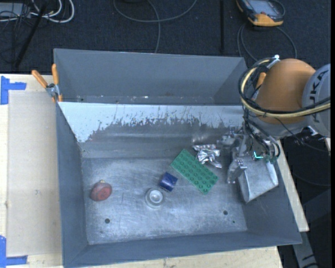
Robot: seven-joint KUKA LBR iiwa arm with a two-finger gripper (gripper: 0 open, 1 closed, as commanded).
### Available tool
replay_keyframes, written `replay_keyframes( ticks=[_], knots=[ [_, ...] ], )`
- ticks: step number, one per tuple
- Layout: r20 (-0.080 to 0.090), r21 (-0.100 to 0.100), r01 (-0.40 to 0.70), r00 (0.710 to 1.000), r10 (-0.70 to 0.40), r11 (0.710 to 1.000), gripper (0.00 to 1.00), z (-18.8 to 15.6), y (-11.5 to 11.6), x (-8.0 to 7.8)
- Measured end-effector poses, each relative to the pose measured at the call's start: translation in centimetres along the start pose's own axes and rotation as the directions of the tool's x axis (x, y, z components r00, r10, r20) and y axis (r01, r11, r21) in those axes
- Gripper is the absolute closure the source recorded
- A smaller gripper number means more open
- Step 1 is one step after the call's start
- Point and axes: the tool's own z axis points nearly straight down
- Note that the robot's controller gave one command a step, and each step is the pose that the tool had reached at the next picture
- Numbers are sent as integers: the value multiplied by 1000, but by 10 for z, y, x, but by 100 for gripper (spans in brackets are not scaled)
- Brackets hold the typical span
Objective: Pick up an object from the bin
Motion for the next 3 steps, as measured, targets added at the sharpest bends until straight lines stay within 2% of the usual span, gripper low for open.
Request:
replay_keyframes(
  ticks=[1, 2, 3],
  knots=[
    [17, 2, -111, 994, 111, 994, 0, 65, 33, 3],
    [10, 3, 205, 979, -205, 979, 0, 37, 53, 10],
    [7, 0, -1, 1000, 1, 1000, 0, 27, 47, 23]
  ],
)
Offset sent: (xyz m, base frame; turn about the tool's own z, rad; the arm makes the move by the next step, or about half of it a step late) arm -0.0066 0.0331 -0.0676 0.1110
